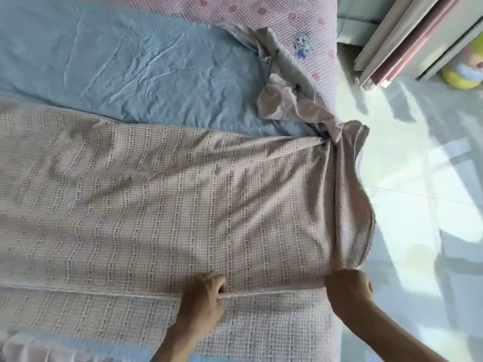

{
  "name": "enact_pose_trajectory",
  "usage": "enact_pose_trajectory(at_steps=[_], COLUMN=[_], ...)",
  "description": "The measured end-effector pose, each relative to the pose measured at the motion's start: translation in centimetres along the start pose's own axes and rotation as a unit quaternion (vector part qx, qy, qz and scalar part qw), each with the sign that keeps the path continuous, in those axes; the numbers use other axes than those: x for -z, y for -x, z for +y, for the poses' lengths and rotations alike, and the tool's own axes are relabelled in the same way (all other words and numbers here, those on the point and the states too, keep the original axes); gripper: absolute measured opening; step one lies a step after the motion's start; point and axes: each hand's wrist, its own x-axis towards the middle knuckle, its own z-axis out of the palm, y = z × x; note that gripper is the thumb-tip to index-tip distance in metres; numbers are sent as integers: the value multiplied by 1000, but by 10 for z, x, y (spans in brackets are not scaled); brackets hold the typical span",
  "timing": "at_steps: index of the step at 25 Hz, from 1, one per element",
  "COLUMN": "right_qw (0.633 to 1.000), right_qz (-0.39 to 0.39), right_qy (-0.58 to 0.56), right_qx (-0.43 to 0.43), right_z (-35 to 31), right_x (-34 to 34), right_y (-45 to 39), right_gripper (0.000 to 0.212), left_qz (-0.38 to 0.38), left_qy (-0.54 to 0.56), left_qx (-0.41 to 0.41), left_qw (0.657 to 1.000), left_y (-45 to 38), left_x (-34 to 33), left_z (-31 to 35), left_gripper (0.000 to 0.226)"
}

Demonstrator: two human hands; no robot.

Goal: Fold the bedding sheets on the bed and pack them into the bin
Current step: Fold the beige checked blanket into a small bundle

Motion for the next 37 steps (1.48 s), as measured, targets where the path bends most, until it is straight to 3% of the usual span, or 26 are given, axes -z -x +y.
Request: enact_pose_trajectory(at_steps=[2, 4, 6, 7, 9, 12, 14, 16, 17, 19, 22, 25, 28, 31, 33, 35, 37], right_qw=[993, 980, 977, 986, 988, 986, 987, 991, 988, 981, 968, 966, 963, 962, 961, 955, 935], right_qz=[74, 117, 116, 77, 118, 141, 108, 50, 63, 59, 73, 65, 7, -49, 4, 98, 207], right_qy=[41, 70, 90, 56, 30, -11, -36, -37, -34, -15, 51, 34, 12, 44, 37, -23, -75], right_qx=[85, 146, 154, 135, 92, 93, 110, 115, 133, 182, 234, 249, 269, 266, 276, 278, 277], right_z=[2, -1, 1, 5, 13, 16, 13, 18, 25, 47, 74, 83, 86, 90, 93, 96, 107], right_x=[6, 1, -1, 6, -2, -7, -16, -21, -22, -24, -16, -12, -19, -12, 12, 48, 88], right_y=[-3, -11, -13, -9, -11, -16, -26, -31, -33, -28, -29, -36, -38, -40, -49, -64, -99], right_gripper=[38, 59, 74, 75, 67, 72, 75, 75, 74, 73, 69, 68, 74, 75, 60, 51, 52], left_qz=[-3, -9, -7, 0, 7, 9, -1, 50, 62, 25, -47, -81, -32, -42, -65, -52, -5], left_qy=[-7, -19, -29, -28, -20, -14, -54, -38, -28, -4, 61, 90, 100, 103, 63, -44, -65], left_qx=[-4, -31, -44, -43, -34, 1, 30, 85, 125, 176, 223, 237, 240, 233, 254, 274, 259], left_qw=[1000, 999, 999, 999, 999, 1000, 998, 994, 990, 984, 972, 964, 965, 966, 963, 959, 964], left_y=[3, 2, 3, 4, 6, 6, 1, -2, -4, -6, -15, -19, -19, -15, -20, -36, -68], left_x=[-1, 3, 5, 4, -1, -14, -20, -27, -34, -43, -50, -62, -72, -80, -81, -67, -56], left_z=[4, 9, 7, 7, 10, 29, 40, 53, 65, 100, 149, 167, 155, 148, 161, 186, 209], left_gripper=[19, 15, 14, 15, 21, 53, 65, 45, 33, 19, 27, 36, 33, 32, 32, 31, 31])
